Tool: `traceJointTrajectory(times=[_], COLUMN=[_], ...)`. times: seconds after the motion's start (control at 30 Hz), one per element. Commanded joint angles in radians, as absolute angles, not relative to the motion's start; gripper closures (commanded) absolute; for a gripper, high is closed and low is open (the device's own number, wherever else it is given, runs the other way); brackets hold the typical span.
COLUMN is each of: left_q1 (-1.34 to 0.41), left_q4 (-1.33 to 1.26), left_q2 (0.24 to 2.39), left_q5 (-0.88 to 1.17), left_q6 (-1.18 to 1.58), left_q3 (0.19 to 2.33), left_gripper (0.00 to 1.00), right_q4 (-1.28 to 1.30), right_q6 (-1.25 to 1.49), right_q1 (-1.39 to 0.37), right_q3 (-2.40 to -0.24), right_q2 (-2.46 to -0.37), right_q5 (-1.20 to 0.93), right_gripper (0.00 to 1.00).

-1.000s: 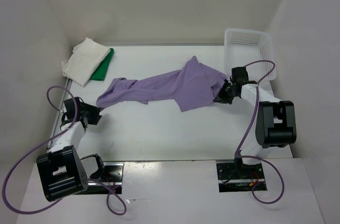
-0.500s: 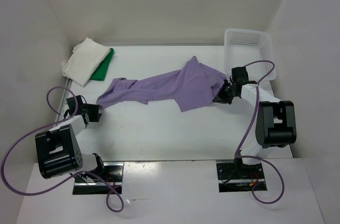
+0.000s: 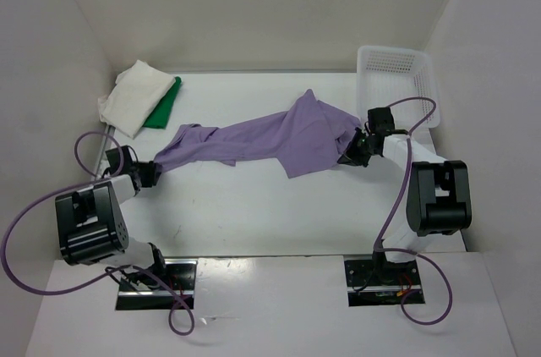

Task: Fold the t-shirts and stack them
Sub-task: Flatten out the tshirt

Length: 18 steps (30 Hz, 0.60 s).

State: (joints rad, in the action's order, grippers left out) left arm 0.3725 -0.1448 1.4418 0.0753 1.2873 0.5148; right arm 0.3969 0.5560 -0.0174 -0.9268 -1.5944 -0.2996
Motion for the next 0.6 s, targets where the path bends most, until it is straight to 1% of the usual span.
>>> traceJointTrajectory(times=[0.0,0.03,0.13,0.17,0.23,0.27,0.4,0.5,0.57], left_q1=[0.377,0.377,0.377,0.377,0.377,0.377,0.377,0.364,0.342], left_q4=[-0.155,-0.155,-0.129,-0.129,-0.101,-0.092,-0.038,0.026,0.073], left_q2=[1.476,1.476,1.454,1.444,1.404,1.387,1.28,1.215,1.194], left_q5=[0.071,0.06,0.049,0.049,0.04,0.04,0.063,0.135,0.175], left_q6=[1.279,1.269,1.259,1.247,1.229,1.206,1.114,1.022,0.982], left_q3=[0.54,0.549,0.563,0.574,0.586,0.595,0.664,0.719,0.8], left_gripper=[0.68,0.77,0.87,0.94,0.98,1.0,1.0,1.0,1.0], right_q4=[0.367,0.367,0.367,0.367,0.388,0.388,0.463,0.529,0.57], right_q6=[0.54,0.54,0.54,0.54,0.54,0.54,0.549,0.558,0.558], right_q1=[-0.029,-0.029,-0.029,-0.029,-0.029,-0.038,-0.06,-0.07,-0.071], right_q3=[-0.92,-0.92,-0.92,-0.92,-0.92,-0.93,-0.966,-1.006,-1.057], right_q2=[-1.585,-1.585,-1.575,-1.562,-1.548,-1.528,-1.453,-1.349,-1.293], right_q5=[-0.304,-0.304,-0.295,-0.295,-0.295,-0.284,-0.275,-0.275,-0.265], right_gripper=[0.96,0.96,0.96,0.96,0.96,0.96,0.98,1.0,1.0])
